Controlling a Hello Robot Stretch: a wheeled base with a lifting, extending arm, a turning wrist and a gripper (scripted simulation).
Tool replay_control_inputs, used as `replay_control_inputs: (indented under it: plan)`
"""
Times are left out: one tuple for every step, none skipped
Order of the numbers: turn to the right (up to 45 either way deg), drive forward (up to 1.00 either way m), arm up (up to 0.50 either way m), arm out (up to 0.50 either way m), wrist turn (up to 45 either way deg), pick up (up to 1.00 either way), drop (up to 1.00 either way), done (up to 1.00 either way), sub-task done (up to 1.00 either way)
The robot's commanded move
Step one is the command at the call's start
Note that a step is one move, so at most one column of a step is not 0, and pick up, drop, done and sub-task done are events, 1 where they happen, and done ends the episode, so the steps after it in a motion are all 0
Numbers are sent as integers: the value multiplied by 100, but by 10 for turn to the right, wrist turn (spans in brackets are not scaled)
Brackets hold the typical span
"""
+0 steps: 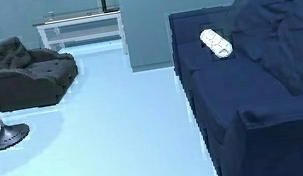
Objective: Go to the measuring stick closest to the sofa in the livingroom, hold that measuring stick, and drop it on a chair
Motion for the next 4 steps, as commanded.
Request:
replay_control_inputs:
  plan:
    - [-90,0,0,0,0,0,0,0,0]
    - [0,100,0,0,0,0,0,0,0]
    - [0,100,0,0,0,0,0,0,0]
    - [0,100,0,0,0,0,0,0,0]
